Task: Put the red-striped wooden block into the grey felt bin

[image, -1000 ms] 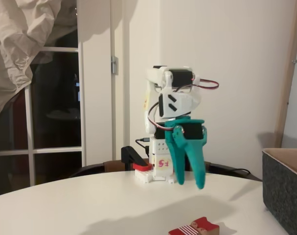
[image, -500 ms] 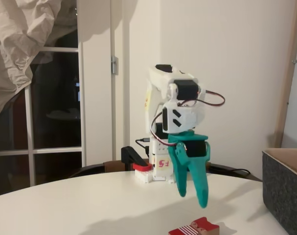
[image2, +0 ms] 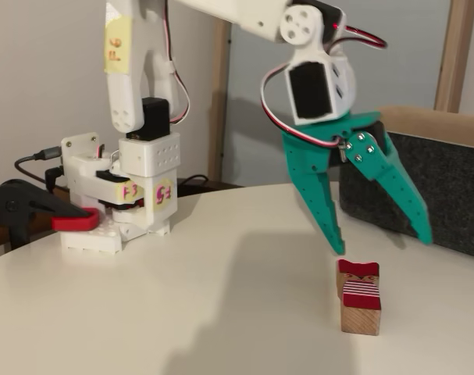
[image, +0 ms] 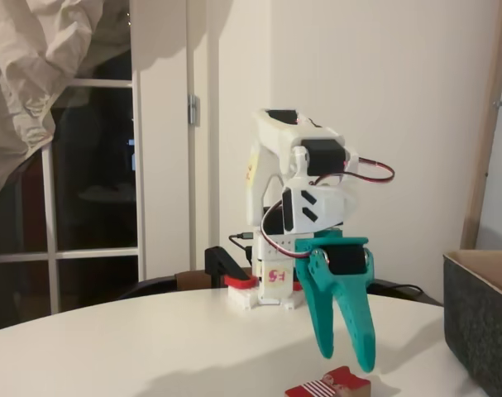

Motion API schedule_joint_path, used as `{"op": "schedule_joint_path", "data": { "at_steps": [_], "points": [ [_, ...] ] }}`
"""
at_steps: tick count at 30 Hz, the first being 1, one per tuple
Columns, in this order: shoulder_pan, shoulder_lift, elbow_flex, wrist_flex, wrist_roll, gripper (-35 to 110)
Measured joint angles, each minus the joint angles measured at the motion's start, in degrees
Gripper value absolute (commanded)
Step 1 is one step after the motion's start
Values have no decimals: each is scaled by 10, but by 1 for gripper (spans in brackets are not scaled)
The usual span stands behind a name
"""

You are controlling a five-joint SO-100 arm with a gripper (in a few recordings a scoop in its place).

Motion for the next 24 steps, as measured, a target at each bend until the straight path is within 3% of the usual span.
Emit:
{"op": "schedule_joint_path", "data": {
  "at_steps": [24],
  "points": [
    [41, -91, -13, 0, -11, 32]
  ]
}}
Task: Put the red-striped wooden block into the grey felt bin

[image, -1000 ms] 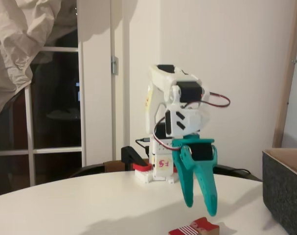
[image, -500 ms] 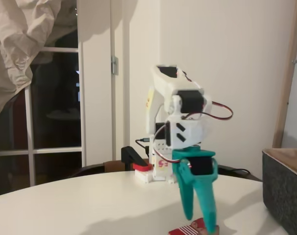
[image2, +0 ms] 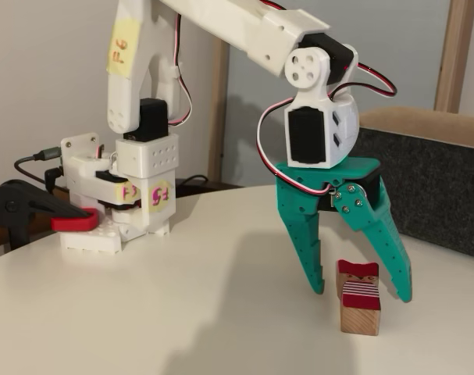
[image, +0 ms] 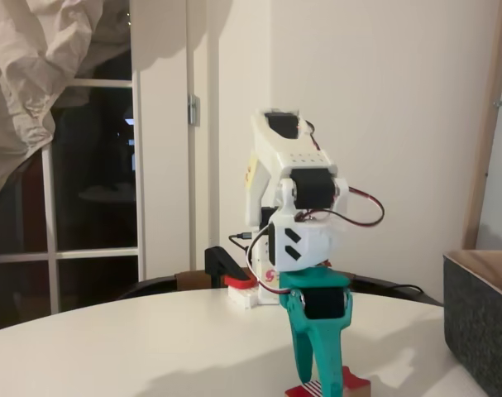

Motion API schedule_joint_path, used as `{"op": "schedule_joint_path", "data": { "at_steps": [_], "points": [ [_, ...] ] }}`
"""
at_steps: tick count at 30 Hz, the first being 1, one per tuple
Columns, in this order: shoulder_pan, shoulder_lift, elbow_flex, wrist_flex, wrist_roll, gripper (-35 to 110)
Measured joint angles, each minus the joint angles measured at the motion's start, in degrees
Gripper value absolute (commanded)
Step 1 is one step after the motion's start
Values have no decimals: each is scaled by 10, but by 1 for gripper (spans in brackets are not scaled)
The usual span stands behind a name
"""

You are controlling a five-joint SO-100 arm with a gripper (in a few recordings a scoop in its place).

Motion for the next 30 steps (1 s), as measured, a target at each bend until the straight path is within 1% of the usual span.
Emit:
{"op": "schedule_joint_path", "data": {
  "at_steps": [7, 18, 24, 30],
  "points": [
    [-14, -32, -5, -15, -33, 31],
    [-33, -76, -21, -69, -78, 21],
    [-36, -82, -22, -73, -105, 15],
    [-40, -86, -22, -83, -120, 13]
  ]
}}
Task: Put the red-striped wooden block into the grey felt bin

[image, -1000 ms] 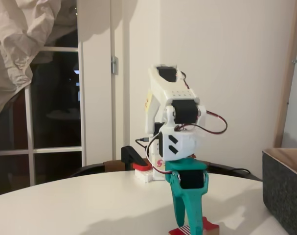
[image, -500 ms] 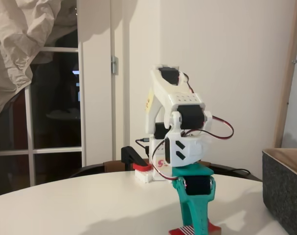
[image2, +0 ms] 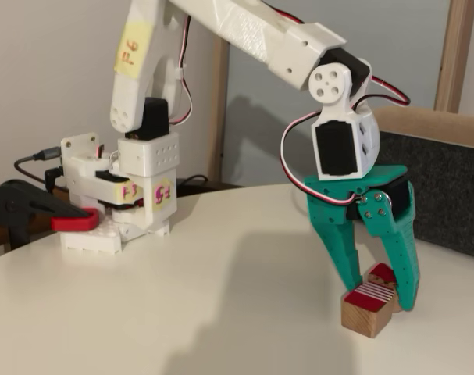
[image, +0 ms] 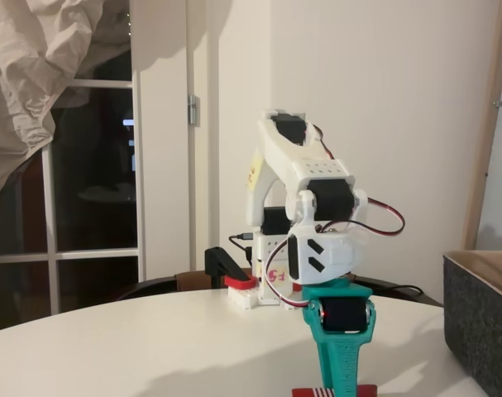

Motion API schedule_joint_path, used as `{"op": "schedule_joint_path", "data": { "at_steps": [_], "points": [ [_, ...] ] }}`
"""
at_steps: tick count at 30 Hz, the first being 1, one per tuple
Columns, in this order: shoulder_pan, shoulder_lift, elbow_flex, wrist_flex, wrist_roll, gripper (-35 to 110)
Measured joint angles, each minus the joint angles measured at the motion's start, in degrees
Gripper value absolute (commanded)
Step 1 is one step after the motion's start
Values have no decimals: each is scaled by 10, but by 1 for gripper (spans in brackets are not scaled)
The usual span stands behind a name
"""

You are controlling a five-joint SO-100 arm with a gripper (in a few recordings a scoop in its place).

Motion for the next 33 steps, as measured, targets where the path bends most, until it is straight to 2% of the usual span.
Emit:
{"op": "schedule_joint_path", "data": {
  "at_steps": [18, 33],
  "points": [
    [13, -9, -2, -1, -19, 4],
    [51, -12, -73, -4, 44, 4]
  ]
}}
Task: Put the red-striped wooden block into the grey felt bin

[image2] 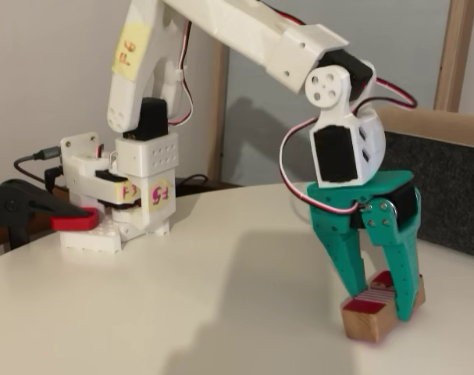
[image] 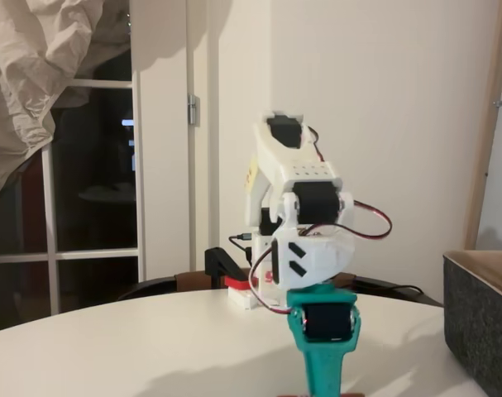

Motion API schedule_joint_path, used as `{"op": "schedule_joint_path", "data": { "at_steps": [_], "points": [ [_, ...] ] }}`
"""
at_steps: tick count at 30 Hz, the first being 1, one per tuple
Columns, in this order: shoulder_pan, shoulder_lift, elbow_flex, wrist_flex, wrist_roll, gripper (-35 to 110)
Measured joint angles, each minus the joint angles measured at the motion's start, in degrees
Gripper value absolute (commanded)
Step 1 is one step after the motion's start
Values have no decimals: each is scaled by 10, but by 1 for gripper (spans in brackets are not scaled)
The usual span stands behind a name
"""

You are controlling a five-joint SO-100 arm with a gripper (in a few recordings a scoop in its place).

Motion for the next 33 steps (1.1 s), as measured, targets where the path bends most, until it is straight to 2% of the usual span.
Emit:
{"op": "schedule_joint_path", "data": {
  "at_steps": [11, 33],
  "points": [
    [18, 57, -55, 2, 38, 1],
    [-14, 358, -57, 22, 29, 2]
  ]
}}
